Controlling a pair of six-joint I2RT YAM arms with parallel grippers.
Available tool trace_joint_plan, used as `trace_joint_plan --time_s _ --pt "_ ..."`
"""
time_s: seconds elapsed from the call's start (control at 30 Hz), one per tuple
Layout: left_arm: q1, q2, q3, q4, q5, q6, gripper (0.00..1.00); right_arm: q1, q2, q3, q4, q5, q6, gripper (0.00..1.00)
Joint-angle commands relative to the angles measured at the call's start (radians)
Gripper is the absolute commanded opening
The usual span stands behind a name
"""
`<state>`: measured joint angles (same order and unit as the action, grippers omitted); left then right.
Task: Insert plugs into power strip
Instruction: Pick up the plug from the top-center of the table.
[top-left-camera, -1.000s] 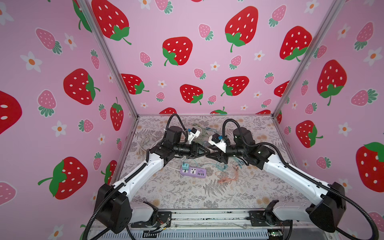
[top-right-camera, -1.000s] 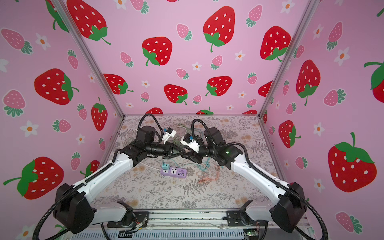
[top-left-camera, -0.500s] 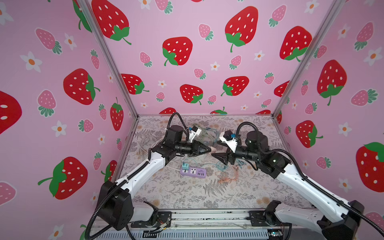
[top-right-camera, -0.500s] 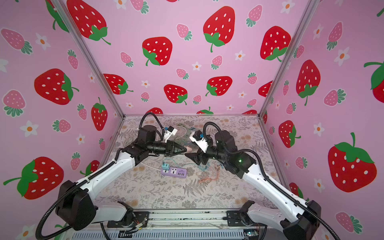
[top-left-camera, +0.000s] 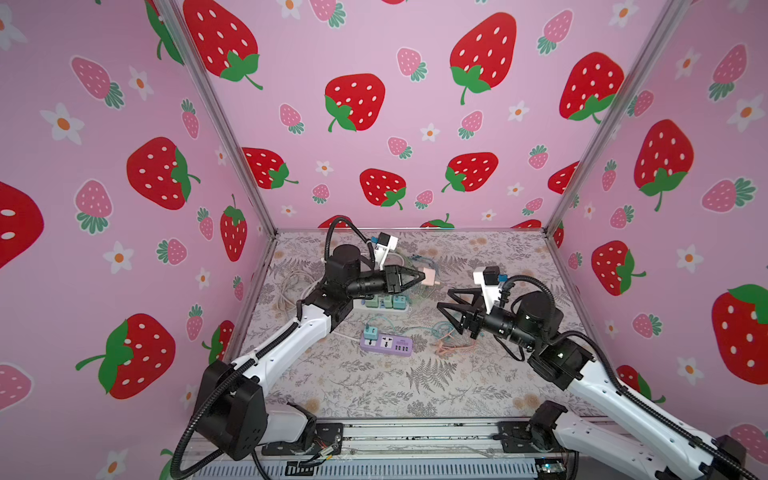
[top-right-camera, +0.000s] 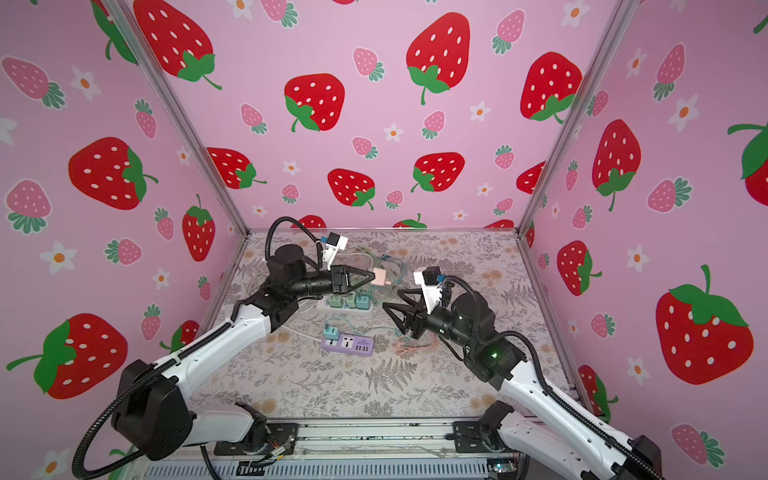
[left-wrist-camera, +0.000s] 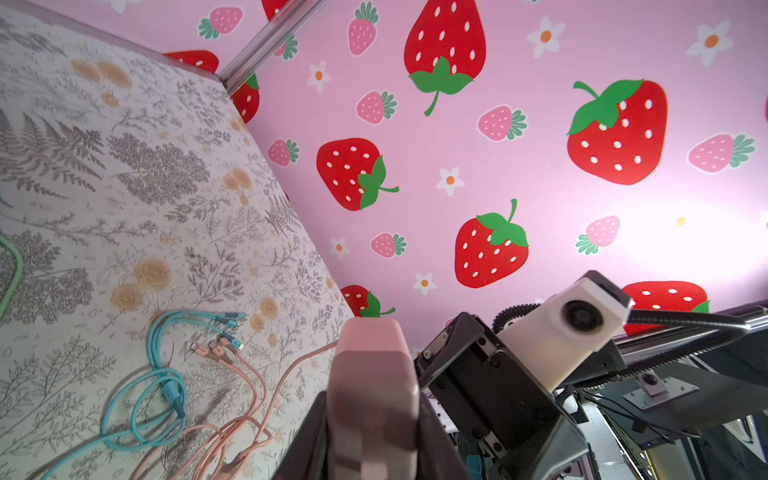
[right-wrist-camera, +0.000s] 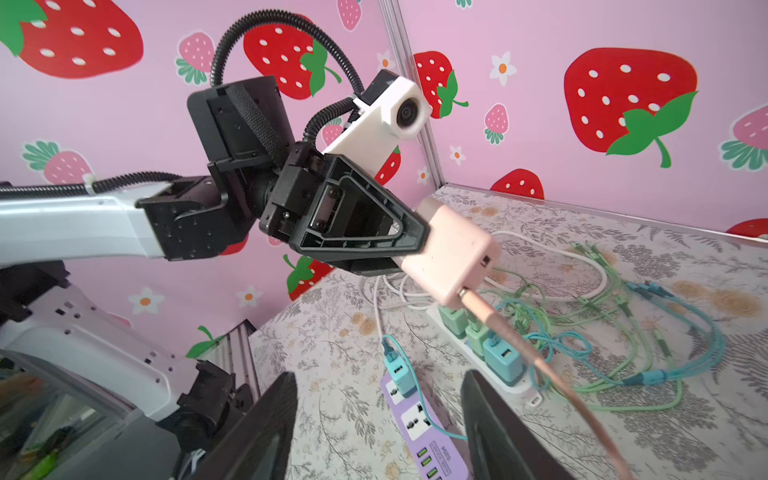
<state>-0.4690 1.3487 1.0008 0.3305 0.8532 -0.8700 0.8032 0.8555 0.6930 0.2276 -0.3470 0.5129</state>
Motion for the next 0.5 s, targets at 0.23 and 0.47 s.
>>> trace_joint_plan --time_s 0.23,0.47 --pt "-0.003 -0.076 -0.061 0.279 -0.023 -0.079 0.0 -0.011 0.118 -0.039 0.338 -0.025 0.274 0.64" --pt "-0.005 -0.131 -0.098 0.198 -0.028 -0.015 0.0 -0.057 0.174 0.033 0.296 -0.059 0.277 0.6"
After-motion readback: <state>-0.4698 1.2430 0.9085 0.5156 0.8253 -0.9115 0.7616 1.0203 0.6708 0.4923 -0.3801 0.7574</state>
